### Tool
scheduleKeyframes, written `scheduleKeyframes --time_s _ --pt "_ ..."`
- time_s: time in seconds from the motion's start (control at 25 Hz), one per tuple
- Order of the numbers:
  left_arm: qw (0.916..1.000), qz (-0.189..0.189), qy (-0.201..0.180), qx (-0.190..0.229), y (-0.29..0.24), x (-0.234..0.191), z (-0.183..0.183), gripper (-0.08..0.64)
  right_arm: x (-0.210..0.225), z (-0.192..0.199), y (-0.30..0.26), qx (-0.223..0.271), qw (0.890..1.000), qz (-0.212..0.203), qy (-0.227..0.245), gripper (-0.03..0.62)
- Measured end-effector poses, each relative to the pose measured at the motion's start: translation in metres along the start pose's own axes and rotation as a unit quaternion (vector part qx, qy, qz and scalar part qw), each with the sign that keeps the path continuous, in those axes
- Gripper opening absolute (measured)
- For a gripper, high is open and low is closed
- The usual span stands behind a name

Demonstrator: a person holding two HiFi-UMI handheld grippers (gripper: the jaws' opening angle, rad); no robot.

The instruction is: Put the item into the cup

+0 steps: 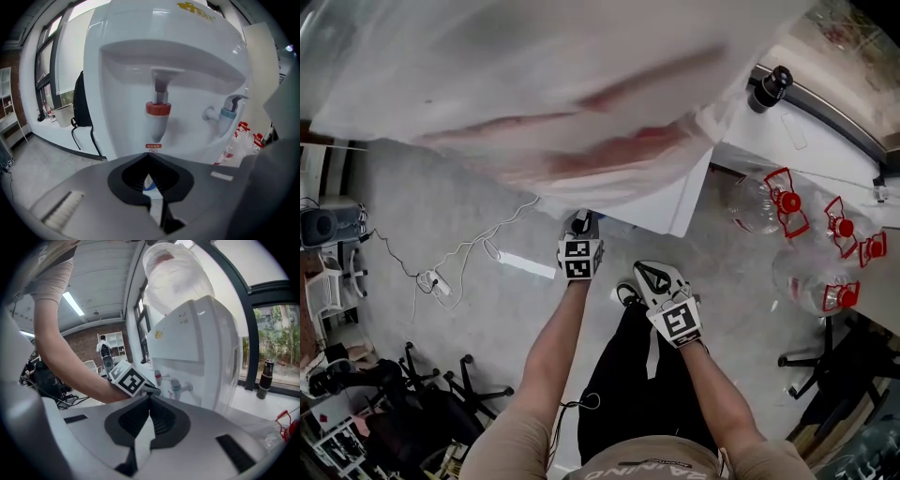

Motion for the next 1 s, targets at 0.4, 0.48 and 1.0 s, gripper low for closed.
scheduleKeyframes --time_s 0.4,0.48,1.0 --pt "0.9996 -0.013 -0.001 -0.025 -0.027 -0.002 0.01 0.009 0.01 0.002 0.001 -0.002 1.0 -0.005 0.001 0.011" --pt "0.9993 -0.019 -0.004 -0.031 -0.029 -0.003 0.012 0.009 0.011 0.004 0.004 -0.003 1.0 -0.006 -0.001 0.011" --pt "0.999 -0.028 0.023 -0.027 -0.014 -0.013 0.013 0.011 -0.005 0.001 0.001 -0.002 1.0 -0.029 0.006 0.011"
Point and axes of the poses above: the fingertips, and each gripper's own axes: y backward along the fingers, x to its right, z out of its underside, the point moved 2 cm from there along y, backward along the fingers, and after that the axes turned 7 degrees about x, right-handed, at the moved point
